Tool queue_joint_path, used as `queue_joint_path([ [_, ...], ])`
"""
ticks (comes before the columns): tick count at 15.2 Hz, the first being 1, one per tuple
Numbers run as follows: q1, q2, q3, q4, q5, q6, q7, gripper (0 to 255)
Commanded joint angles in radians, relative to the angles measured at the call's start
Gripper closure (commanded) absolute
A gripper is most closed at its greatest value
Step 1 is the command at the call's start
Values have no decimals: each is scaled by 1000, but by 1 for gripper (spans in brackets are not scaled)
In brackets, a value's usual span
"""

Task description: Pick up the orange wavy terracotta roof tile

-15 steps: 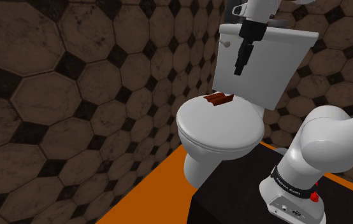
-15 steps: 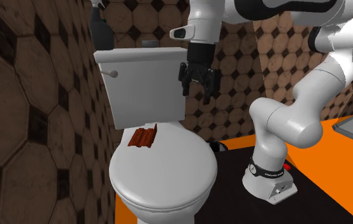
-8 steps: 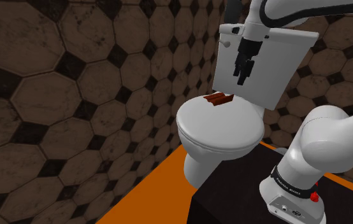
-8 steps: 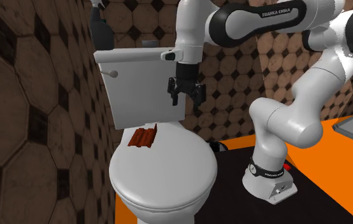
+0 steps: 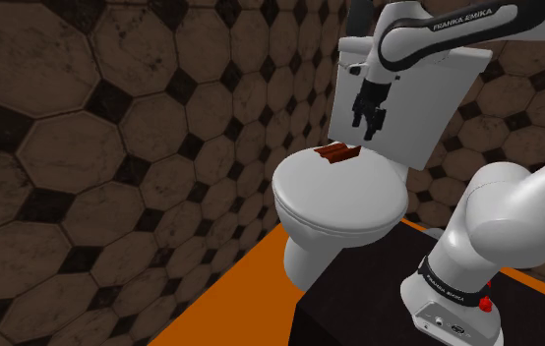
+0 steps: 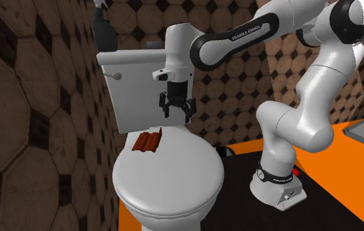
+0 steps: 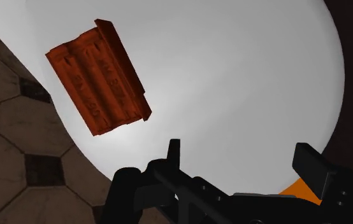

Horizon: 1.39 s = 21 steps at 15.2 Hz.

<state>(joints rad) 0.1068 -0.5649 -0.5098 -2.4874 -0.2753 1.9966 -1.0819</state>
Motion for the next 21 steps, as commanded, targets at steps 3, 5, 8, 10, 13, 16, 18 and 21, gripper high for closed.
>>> queue_joint_path([
  [3, 46, 146, -110, 39, -6, 112, -182, 0],
  [5, 76, 230, -164, 69, 13, 165, -279, 0],
  [8, 124, 372, -243, 125, 78, 241, -442, 0],
  [10, 151, 479, -286, 168, 153, 286, -566, 0],
  [13, 153, 550, -296, 187, 211, 321, -642, 0],
  [16, 151, 586, -297, 172, 246, 362, -667, 0],
  [18, 149, 612, -295, 163, 272, 389, -685, 0],
  [21, 146, 633, -293, 156, 295, 410, -700, 0],
])
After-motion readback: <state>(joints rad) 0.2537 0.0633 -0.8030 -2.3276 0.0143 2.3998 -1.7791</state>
